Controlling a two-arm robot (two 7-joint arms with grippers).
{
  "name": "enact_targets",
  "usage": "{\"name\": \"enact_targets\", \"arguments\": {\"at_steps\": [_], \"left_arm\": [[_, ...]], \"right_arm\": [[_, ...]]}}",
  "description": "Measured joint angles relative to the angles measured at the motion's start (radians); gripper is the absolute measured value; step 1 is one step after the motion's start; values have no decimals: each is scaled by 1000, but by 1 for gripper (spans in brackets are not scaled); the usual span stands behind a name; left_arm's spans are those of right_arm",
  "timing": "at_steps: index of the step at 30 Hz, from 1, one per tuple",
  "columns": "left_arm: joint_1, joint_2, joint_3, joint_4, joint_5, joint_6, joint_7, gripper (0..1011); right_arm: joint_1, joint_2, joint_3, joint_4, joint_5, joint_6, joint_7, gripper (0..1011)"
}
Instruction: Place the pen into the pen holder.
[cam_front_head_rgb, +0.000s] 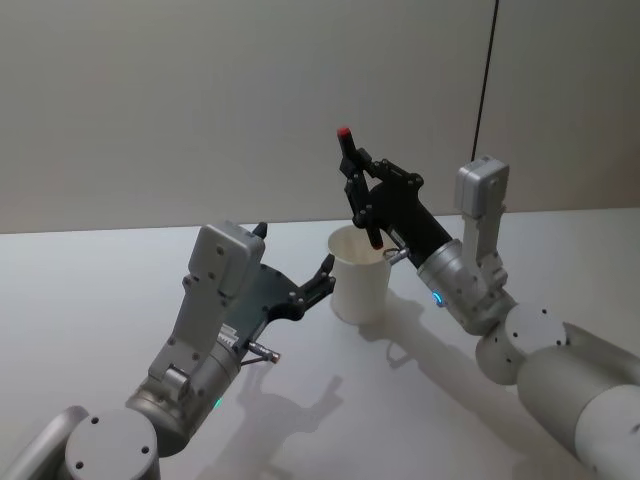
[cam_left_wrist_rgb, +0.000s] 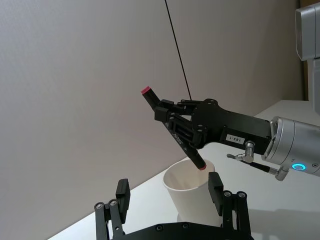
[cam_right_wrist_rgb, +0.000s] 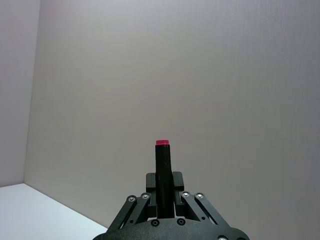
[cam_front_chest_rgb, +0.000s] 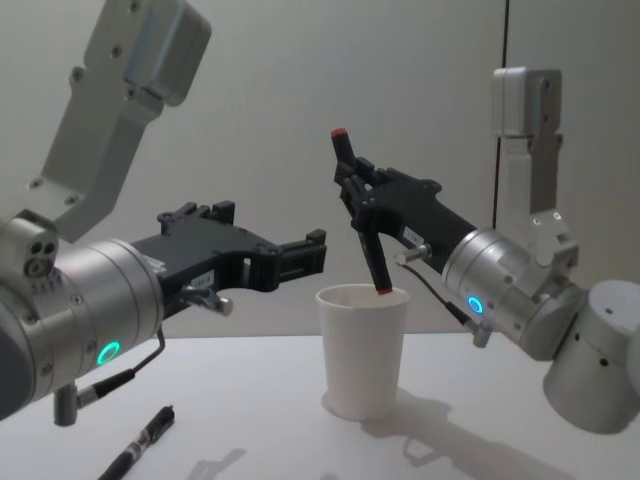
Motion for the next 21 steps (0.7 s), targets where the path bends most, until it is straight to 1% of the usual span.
{"name": "enact_targets", "arguments": {"at_steps": [1,5,6,7,8,9,11,14,15,17,18,19,21], "left_arm": [[0,0,0,0,0,0,0,1003],[0,0,0,0,0,0,0,1003],[0,0,0,0,0,0,0,1003],[0,0,0,0,0,0,0,1003],[0,0,0,0,0,0,0,1003],[0,0,0,0,0,0,0,1003],[0,0,0,0,0,0,0,1003],[0,0,0,0,0,0,0,1003],[0,0,0,0,0,0,0,1003],[0,0,0,0,0,0,0,1003],[0,0,0,0,0,0,0,1003],[0,0,0,0,0,0,0,1003],[0,0,0,0,0,0,0,1003]], "right_arm": [[0,0,1,1,-1,0,1,176],[2,1,3,6,-6,0,3,252],[3,1,4,8,-9,0,3,306],[3,2,5,9,-11,0,3,327],[3,2,5,9,-11,0,3,387],[3,2,5,9,-13,0,3,387],[4,4,7,11,-18,0,2,478],[5,5,8,12,-23,-1,-1,536],[5,6,8,13,-27,-2,-3,606],[5,7,9,13,-30,-2,-5,645],[6,8,9,13,-32,-3,-7,707],[6,9,10,13,-33,-3,-9,707],[6,10,11,14,-37,-4,-11,782]]}}
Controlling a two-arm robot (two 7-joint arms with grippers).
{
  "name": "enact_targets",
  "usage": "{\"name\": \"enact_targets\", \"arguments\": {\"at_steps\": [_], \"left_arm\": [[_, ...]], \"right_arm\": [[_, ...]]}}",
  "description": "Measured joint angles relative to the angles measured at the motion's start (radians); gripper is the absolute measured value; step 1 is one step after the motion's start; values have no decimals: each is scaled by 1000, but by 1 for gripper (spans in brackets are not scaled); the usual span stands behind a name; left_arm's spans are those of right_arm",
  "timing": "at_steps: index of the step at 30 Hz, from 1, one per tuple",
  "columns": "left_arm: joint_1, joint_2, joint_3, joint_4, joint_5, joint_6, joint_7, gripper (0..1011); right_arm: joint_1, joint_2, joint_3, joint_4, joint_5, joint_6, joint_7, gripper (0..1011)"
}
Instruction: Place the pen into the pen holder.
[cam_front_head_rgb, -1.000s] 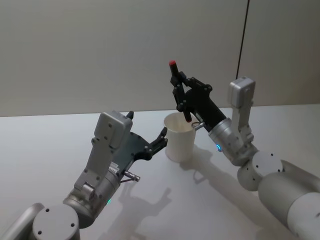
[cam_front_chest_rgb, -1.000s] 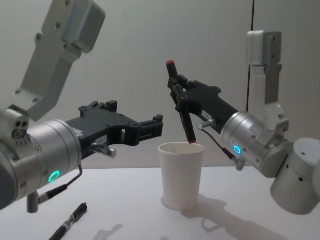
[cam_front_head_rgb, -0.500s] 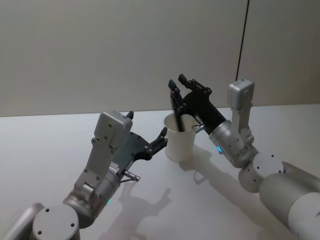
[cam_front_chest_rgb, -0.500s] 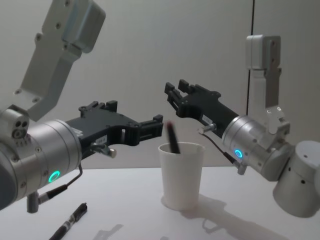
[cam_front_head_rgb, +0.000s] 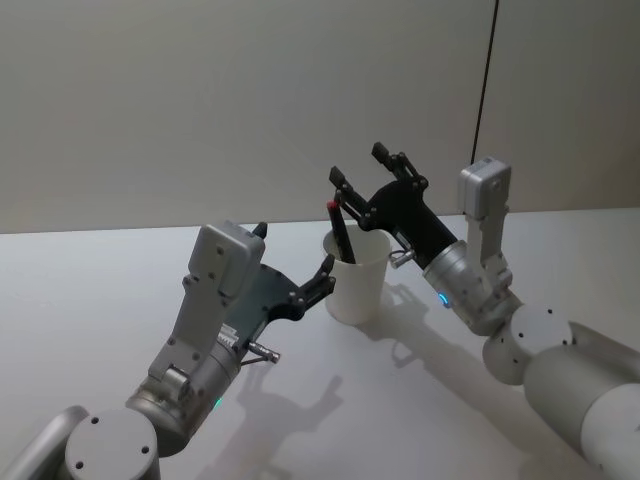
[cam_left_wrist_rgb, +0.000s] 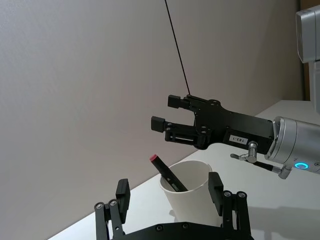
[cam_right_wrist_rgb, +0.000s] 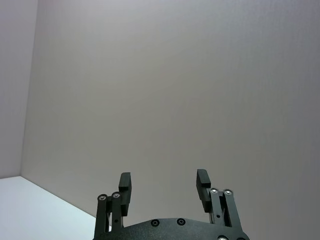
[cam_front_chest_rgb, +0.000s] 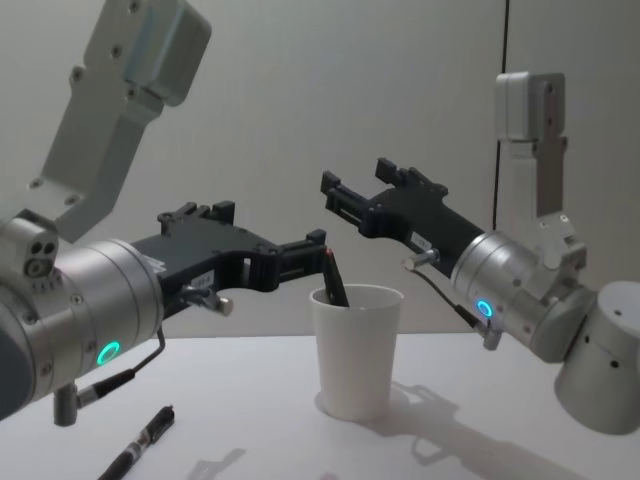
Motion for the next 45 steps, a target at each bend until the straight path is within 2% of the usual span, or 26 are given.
{"name": "enact_targets", "arguments": {"at_steps": [5,9,15,19,22,25,26,28,29,31,33,34,36,37,38,40,41,42,45], "left_arm": [[0,0,0,0,0,0,0,1003],[0,0,0,0,0,0,0,1003],[0,0,0,0,0,0,0,1003],[0,0,0,0,0,0,0,1003],[0,0,0,0,0,0,0,1003],[0,0,0,0,0,0,0,1003],[0,0,0,0,0,0,0,1003],[0,0,0,0,0,0,0,1003],[0,0,0,0,0,0,0,1003],[0,0,0,0,0,0,0,1003],[0,0,0,0,0,0,0,1003],[0,0,0,0,0,0,0,1003],[0,0,0,0,0,0,0,1003],[0,0,0,0,0,0,0,1003],[0,0,0,0,0,0,0,1003],[0,0,0,0,0,0,0,1003],[0,0,0,0,0,0,0,1003],[0,0,0,0,0,0,0,1003],[0,0,0,0,0,0,0,1003]], "right_arm": [[0,4,4,0,-9,-1,-6,941],[0,8,9,-2,-13,-1,-8,1002],[-4,15,16,-15,-20,10,-14,1002],[-20,25,23,-48,-28,34,-22,1002],[-53,38,27,-115,-38,82,-34,1002],[-115,61,33,-240,-48,158,-52,1002],[-147,72,35,-303,-53,198,-60,1002],[-183,86,39,-374,-57,239,-69,1002],[-214,97,43,-435,-60,284,-77,1002],[-259,115,49,-522,-64,340,-87,1002],[-293,129,54,-588,-67,375,-93,1002],[-320,140,58,-641,-70,416,-101,1002],[-350,153,63,-700,-73,453,-107,1002],[-350,153,63,-700,-73,453,-107,1002],[-386,169,70,-770,-77,497,-115,1002],[-408,180,75,-813,-79,526,-119,1002],[-438,193,81,-867,-81,556,-125,1002],[-438,193,81,-867,-81,556,-125,1002],[-488,219,94,-960,-85,620,-137,1002]]}}
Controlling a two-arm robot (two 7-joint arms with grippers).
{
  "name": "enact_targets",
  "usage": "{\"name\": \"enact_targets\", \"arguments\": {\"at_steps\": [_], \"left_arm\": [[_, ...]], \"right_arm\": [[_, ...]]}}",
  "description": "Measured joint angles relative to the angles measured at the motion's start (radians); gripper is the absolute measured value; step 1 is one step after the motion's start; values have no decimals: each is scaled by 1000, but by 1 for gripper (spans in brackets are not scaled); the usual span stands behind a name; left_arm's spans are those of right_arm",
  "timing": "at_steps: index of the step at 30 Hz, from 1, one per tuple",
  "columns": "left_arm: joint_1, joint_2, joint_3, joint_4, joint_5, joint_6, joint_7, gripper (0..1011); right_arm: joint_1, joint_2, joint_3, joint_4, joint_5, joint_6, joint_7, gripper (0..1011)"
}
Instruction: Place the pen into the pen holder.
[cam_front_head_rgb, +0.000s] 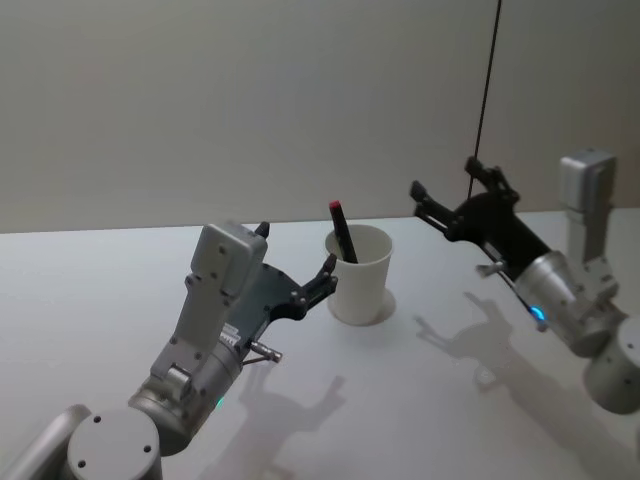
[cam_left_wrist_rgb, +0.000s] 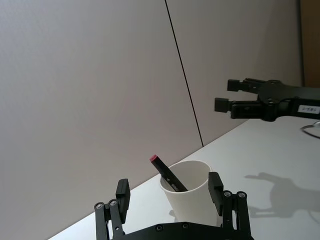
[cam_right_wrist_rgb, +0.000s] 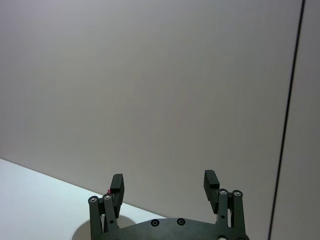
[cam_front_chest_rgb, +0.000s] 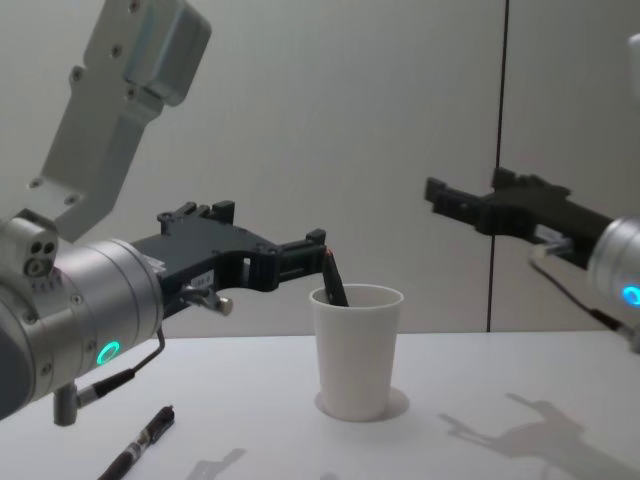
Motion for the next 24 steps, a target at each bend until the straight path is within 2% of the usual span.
{"name": "enact_targets", "arguments": {"at_steps": [1,4,16,24], "left_arm": [[0,0,0,0,0,0,0,1003],[0,0,0,0,0,0,0,1003],[0,0,0,0,0,0,0,1003],[0,0,0,0,0,0,0,1003]], "right_arm": [[0,0,0,0,0,0,0,1002],[-47,25,14,-82,-1,52,-11,1002],[-178,100,56,-285,4,194,-36,1002],[-250,137,78,-381,15,247,-49,1002]]}}
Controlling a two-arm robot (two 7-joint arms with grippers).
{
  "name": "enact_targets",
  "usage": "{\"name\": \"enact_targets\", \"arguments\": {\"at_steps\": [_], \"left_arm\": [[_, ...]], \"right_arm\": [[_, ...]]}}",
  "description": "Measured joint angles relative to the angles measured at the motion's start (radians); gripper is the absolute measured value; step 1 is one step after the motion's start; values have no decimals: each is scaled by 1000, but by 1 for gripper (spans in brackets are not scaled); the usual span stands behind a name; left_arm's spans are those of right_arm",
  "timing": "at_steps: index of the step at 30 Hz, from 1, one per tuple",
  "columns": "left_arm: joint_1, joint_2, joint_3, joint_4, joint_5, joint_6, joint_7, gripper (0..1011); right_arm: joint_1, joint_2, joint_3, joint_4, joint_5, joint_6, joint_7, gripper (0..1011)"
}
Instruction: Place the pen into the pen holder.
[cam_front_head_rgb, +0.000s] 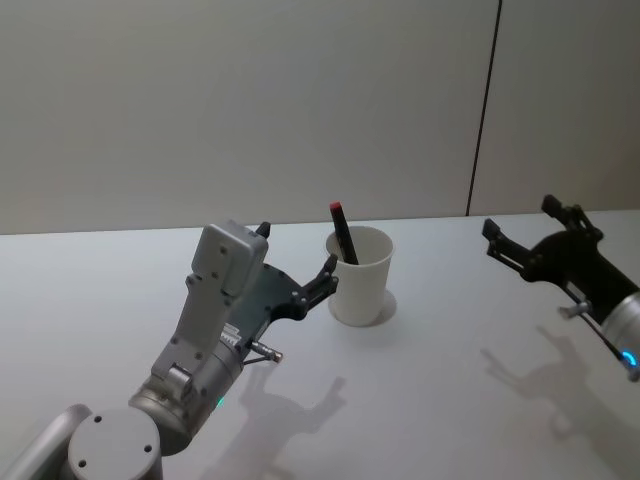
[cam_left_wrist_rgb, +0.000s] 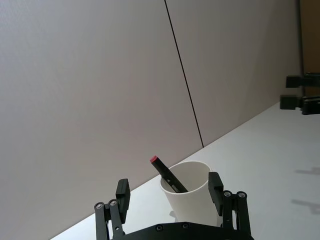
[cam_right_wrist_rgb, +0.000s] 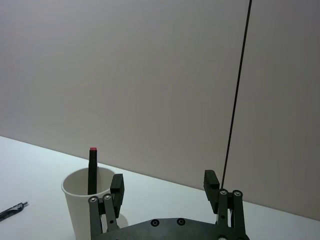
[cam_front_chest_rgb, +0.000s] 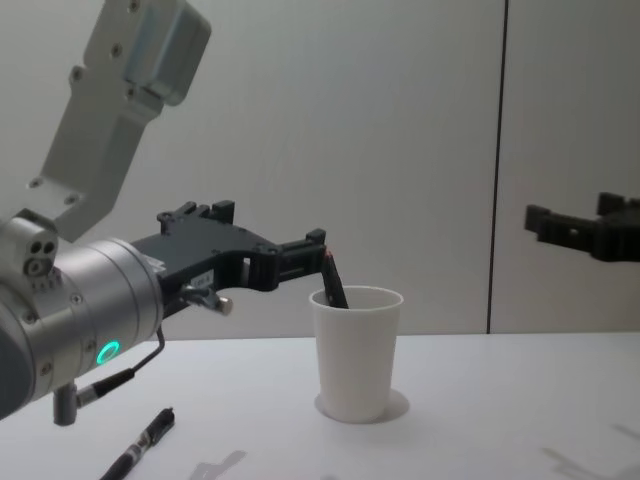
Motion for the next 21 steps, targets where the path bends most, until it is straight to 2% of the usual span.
{"name": "enact_targets", "arguments": {"at_steps": [10,21], "left_arm": [[0,0,0,0,0,0,0,1003],[0,0,0,0,0,0,0,1003]], "right_arm": [[-90,46,28,-112,21,48,-21,1001],[-153,79,50,-189,36,79,-40,1002]]}}
